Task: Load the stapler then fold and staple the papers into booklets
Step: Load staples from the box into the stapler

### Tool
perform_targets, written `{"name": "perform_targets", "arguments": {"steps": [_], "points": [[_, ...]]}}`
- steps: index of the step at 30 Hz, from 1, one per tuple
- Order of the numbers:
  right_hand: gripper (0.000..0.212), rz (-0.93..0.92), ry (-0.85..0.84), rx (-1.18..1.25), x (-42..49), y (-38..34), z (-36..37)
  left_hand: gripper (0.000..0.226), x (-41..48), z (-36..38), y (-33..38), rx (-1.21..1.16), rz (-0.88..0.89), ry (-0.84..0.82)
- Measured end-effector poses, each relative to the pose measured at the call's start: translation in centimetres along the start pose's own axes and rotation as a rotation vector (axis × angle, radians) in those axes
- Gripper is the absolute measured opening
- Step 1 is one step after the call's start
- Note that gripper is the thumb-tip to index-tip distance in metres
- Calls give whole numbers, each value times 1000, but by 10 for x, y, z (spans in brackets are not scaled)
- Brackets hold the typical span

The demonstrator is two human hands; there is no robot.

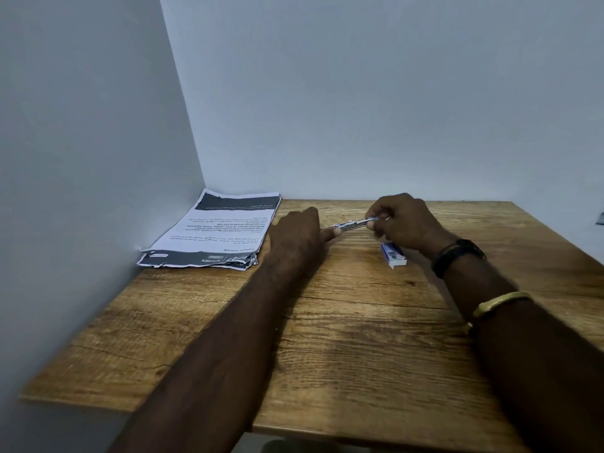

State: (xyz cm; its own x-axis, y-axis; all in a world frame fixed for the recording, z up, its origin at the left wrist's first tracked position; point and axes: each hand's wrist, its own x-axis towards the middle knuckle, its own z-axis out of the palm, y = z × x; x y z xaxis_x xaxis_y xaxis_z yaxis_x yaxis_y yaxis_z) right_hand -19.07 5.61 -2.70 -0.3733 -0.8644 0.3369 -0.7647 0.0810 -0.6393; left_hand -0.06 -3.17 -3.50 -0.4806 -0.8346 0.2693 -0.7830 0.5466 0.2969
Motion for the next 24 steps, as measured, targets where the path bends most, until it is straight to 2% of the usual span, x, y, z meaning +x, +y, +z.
{"name": "perform_targets", "arguments": {"steps": [2,7,12,15,19,23,24], "points": [[12,-4,3,-20,0,-1,0,58,2,-1,-2,-47,-74,12],[17,-28,24,9,-1,-5,-1,39,5,-7,-4,-503,-122,157],[16,-86,70,63,0,-20,1,32,4,-1,3,-663,-64,243],[17,-148,101,87,-1,-30,7,34,4,2,10,-763,-30,200],[29,-141,97,186,-3,-35,11,37,6,2,9,-894,-70,100],[41,-115,69,237,-3,-31,12,17,1,-5,7,-1086,-108,39],[46,-115,58,249,-3,-30,12,23,0,-7,9,-1118,-108,23]]}}
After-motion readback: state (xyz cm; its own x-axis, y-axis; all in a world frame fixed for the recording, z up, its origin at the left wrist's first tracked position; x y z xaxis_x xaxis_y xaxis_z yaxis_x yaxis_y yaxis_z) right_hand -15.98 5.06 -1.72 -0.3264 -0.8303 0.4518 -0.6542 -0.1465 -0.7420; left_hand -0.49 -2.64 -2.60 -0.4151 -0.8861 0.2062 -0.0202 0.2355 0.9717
